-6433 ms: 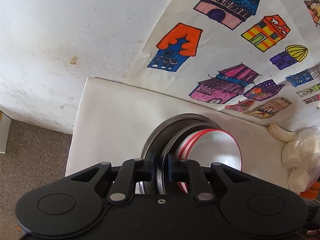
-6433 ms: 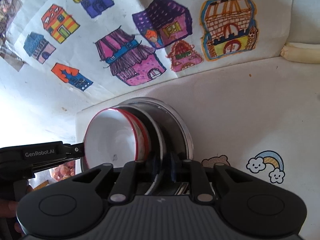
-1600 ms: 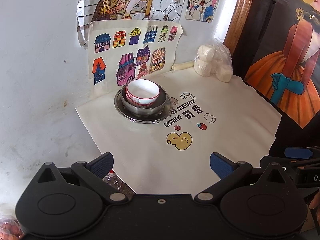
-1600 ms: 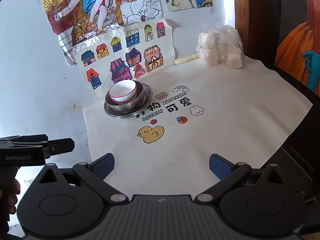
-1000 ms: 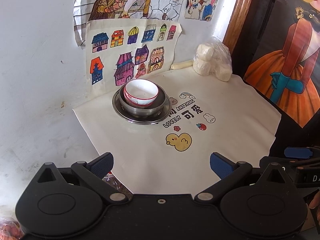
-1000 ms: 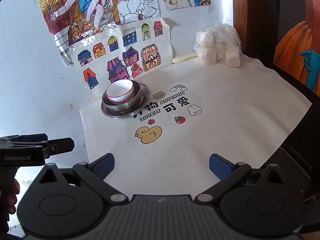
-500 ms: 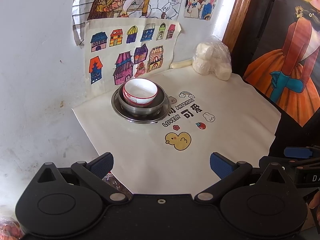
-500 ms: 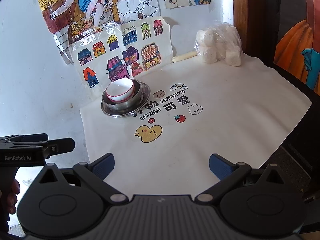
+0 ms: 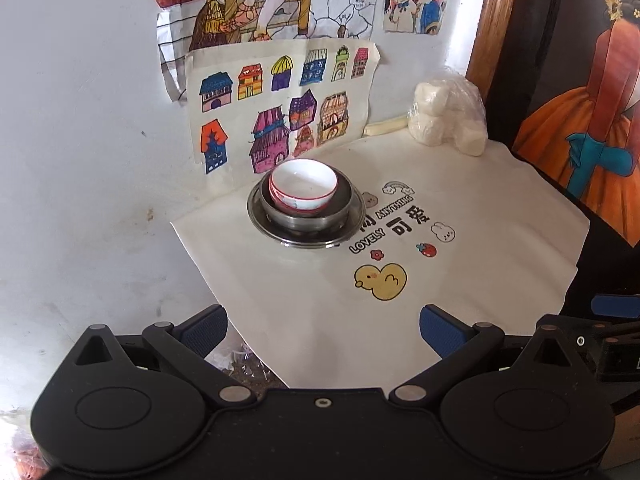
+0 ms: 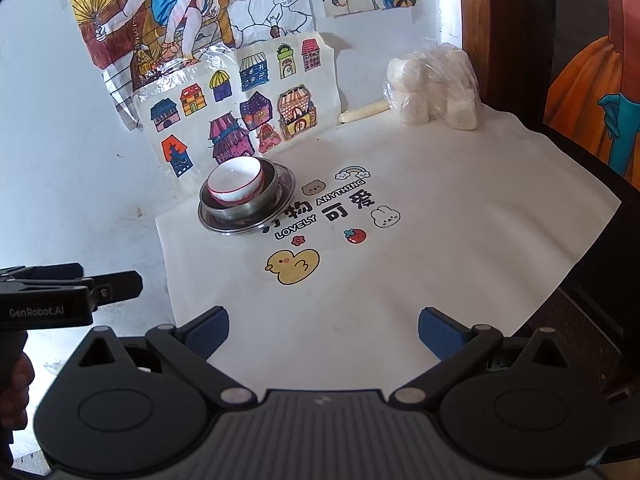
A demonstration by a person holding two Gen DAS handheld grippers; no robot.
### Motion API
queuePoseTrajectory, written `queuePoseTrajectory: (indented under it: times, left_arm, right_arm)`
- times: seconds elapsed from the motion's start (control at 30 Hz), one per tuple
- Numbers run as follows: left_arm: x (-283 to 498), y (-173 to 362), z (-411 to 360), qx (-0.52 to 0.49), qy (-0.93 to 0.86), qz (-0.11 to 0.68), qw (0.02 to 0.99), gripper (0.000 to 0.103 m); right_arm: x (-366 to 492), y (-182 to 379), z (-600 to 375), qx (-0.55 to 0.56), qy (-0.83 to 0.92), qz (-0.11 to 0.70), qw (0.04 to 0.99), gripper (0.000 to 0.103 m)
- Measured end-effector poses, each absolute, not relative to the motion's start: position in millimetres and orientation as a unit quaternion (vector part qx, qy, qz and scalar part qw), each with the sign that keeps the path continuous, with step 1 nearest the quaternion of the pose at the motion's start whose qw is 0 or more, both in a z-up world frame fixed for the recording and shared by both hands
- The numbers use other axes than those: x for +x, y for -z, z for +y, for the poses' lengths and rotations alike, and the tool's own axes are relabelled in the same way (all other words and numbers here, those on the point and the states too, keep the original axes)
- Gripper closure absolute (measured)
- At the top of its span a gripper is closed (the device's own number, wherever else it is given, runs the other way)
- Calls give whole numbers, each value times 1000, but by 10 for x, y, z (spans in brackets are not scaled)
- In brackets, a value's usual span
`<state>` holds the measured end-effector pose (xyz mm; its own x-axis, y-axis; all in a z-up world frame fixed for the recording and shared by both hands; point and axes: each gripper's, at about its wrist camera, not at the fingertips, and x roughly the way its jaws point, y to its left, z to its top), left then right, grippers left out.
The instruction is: Organize plates and bowls
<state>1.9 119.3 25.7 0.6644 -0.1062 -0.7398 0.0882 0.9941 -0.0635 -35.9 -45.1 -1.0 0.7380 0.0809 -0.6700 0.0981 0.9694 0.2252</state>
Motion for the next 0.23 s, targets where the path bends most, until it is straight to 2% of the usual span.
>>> queuePoseTrajectory:
  times: [0.23]
  left_arm:
    - [17, -262, 1228, -29, 65, 404, 912, 1]
  right_arm:
    - [-353, 18, -481, 125, 5, 363, 923, 0]
